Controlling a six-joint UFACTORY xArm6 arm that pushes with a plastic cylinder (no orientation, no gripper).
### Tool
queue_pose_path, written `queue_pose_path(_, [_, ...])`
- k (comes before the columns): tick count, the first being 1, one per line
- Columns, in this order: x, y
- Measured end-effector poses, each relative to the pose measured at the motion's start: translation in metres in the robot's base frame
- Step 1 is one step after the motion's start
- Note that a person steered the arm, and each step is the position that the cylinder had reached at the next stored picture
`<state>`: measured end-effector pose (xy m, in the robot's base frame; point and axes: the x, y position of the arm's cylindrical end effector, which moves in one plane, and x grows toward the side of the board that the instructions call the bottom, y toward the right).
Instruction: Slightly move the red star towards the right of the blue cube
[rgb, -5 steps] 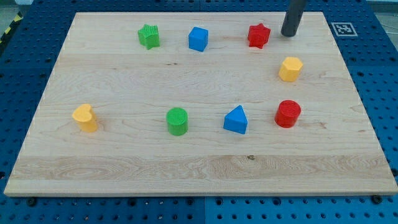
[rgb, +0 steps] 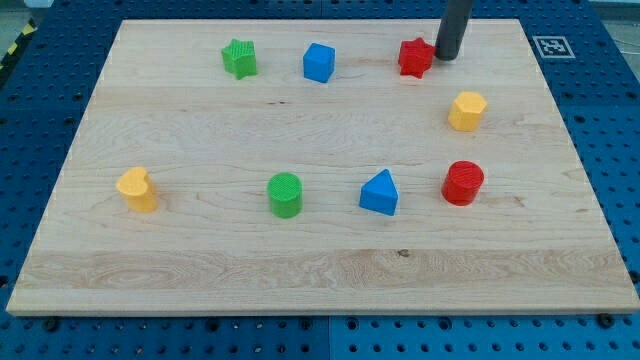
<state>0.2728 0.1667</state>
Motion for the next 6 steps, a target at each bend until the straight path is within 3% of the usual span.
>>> queue_pose_path(6, [0.022,-0.039])
